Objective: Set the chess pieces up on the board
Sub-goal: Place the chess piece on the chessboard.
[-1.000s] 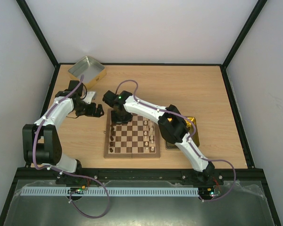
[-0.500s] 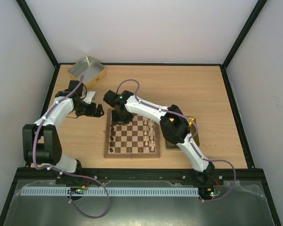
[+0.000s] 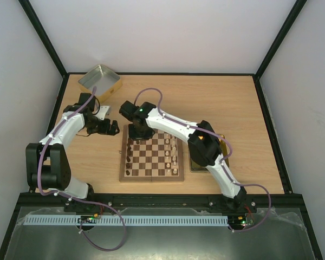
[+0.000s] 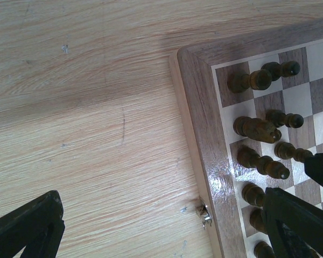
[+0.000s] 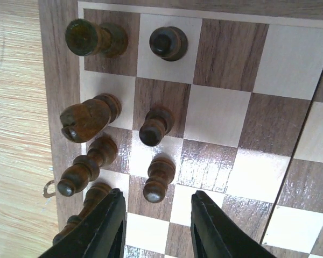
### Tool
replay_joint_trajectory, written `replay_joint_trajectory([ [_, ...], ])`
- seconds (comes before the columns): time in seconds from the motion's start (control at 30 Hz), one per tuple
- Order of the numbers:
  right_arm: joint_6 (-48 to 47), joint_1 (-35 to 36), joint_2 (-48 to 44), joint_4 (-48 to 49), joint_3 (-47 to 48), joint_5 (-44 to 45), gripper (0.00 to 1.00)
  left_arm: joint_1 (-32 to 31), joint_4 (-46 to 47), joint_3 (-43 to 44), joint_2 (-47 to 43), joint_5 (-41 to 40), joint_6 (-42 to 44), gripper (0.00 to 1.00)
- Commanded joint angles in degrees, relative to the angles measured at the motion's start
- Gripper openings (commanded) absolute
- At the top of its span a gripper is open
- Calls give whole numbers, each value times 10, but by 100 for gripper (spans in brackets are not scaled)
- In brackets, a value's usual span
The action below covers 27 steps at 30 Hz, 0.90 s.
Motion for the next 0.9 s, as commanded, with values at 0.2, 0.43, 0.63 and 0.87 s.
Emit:
replay_joint_trajectory([
  [0.2, 6, -9, -64, 8, -19, -1, 31, -8, -3, -7, -17, -1, -3, 100],
  [0.43, 1, -11, -62, -11, -34, 12, 25, -11, -3, -7, -18, -4, -3, 100],
  [0.63, 6, -11, -62, -14, -63, 19, 24, -11, -3, -6, -17, -7, -3, 100],
  [0.87, -2, -12, -42, -6, -66, 13, 22, -11, -3, -5, -16, -6, -4, 100],
])
